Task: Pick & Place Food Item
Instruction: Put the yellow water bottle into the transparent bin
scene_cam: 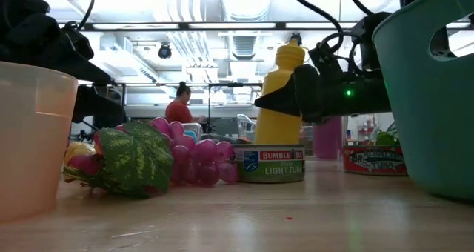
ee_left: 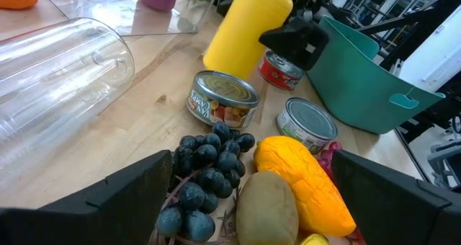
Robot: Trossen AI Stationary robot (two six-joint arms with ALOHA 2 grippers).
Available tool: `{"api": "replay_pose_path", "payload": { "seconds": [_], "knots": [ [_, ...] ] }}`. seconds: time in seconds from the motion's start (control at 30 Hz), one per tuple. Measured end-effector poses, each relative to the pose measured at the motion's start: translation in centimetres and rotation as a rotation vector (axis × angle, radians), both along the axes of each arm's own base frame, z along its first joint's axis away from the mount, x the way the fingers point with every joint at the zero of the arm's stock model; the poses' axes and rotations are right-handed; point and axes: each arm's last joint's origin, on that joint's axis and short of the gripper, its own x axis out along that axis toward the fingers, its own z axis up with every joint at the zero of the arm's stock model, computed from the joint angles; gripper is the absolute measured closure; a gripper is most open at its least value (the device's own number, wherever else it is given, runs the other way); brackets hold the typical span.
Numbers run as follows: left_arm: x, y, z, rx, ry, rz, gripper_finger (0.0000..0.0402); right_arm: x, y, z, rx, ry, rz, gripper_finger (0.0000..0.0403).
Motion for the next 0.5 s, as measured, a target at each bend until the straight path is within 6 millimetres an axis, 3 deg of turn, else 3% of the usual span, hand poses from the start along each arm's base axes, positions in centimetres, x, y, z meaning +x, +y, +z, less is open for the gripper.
{"api": "replay_pose_path", "payload": {
  "seconds": [0.5],
  "knots": [
    [0.0,0.0,0.0,0.000,0.000,0.000,0.0018,-1.0,-0.1,-0.6,0.030,0.035,0.001,0.0058]
  ]
}}
